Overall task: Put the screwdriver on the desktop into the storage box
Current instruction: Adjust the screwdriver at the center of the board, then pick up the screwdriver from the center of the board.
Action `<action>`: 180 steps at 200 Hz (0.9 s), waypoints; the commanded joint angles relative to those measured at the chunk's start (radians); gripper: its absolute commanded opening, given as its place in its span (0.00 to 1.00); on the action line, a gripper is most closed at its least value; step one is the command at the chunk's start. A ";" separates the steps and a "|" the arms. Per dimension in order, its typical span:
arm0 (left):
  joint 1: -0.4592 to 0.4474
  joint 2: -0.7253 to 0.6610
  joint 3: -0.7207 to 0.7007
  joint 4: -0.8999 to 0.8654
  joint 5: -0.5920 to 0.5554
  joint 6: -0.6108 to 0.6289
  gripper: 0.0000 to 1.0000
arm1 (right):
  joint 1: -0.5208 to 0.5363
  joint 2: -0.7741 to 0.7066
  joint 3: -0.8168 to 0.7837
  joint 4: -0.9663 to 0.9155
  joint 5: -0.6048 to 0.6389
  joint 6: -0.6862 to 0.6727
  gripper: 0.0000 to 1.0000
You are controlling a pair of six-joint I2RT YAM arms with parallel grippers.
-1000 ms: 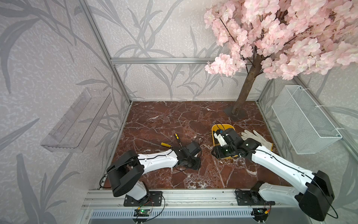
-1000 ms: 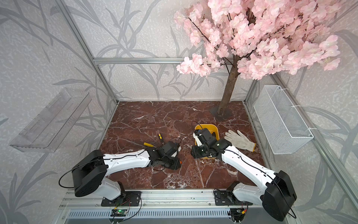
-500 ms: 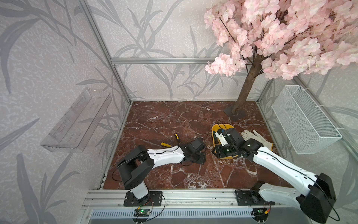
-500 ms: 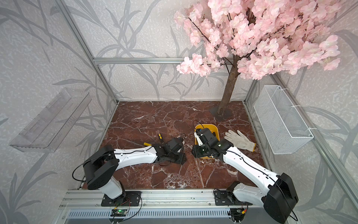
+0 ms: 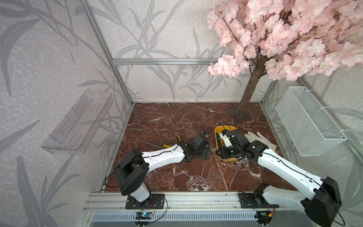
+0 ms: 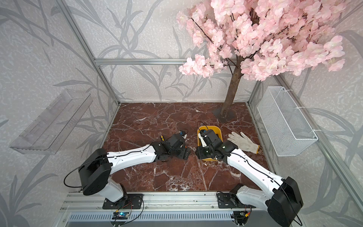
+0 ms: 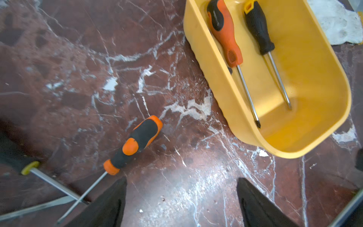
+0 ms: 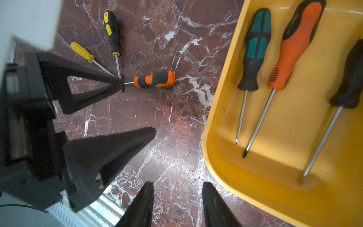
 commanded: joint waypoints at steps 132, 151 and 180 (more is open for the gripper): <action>0.141 0.324 0.221 -0.180 -0.053 0.170 0.56 | -0.039 -0.092 0.000 -0.032 0.020 -0.002 0.45; 0.144 0.336 0.222 -0.180 -0.057 0.161 0.55 | -0.039 -0.093 -0.007 -0.026 0.019 0.005 0.45; 0.156 0.343 0.214 -0.166 -0.053 0.146 0.48 | -0.046 -0.091 -0.015 -0.024 0.041 0.021 0.45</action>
